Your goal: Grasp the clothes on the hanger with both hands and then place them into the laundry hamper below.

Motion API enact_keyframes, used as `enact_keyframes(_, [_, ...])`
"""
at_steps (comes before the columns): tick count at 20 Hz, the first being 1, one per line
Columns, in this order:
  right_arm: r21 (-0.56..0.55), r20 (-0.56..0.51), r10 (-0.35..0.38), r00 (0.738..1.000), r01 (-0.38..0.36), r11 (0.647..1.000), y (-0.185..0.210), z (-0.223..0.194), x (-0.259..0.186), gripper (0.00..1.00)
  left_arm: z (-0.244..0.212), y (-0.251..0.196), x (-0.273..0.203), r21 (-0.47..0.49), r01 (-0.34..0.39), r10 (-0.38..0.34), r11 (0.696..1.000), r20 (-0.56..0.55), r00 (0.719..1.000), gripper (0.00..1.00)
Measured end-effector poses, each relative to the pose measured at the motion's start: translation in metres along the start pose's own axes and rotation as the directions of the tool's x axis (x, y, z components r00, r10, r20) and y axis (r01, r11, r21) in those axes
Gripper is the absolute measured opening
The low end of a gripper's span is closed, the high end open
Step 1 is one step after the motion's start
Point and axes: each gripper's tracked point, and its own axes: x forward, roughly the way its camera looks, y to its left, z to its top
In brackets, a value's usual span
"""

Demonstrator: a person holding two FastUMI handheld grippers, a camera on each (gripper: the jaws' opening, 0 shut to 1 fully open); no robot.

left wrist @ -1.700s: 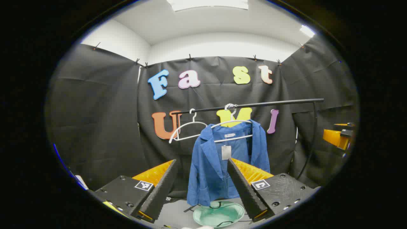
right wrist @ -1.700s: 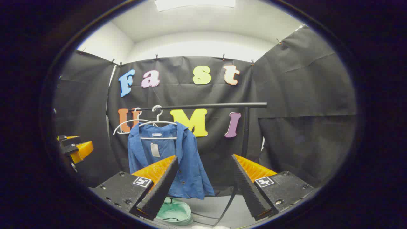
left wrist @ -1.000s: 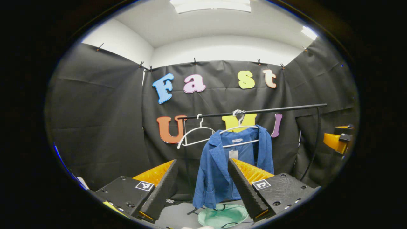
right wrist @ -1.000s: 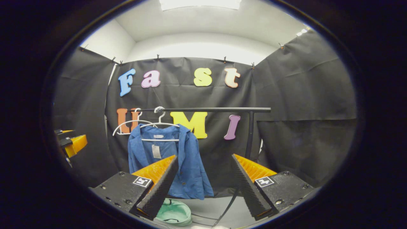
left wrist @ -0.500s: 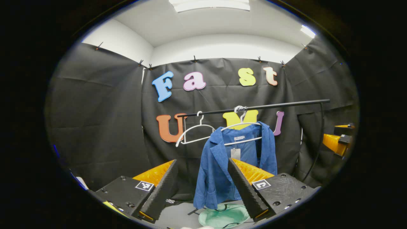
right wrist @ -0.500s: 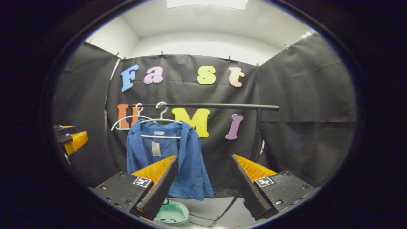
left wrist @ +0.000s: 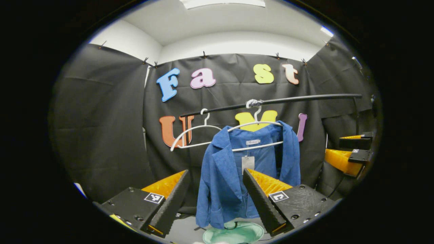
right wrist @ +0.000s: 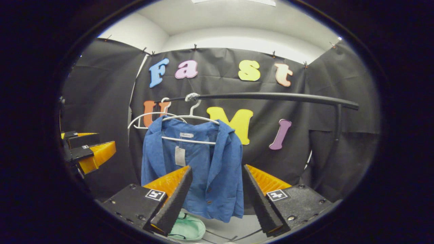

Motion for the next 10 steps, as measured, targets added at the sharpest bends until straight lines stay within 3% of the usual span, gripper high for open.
enact_keyframes(2, [-0.014,-0.014,0.002,1.0,-0.002,1.0,0.0,-0.005,0.033,0.9,-0.007,-0.007,0.023,-0.006,-0.01,0.01,1.0,-0.006,1.0,0.99])
enact_keyframes(10, [-0.035,-0.087,-0.002,0.996,-0.001,0.999,0.004,-0.03,0.141,0.89,-0.048,-0.033,0.115,0.002,-0.072,0.072,0.997,-0.055,0.996,0.97])
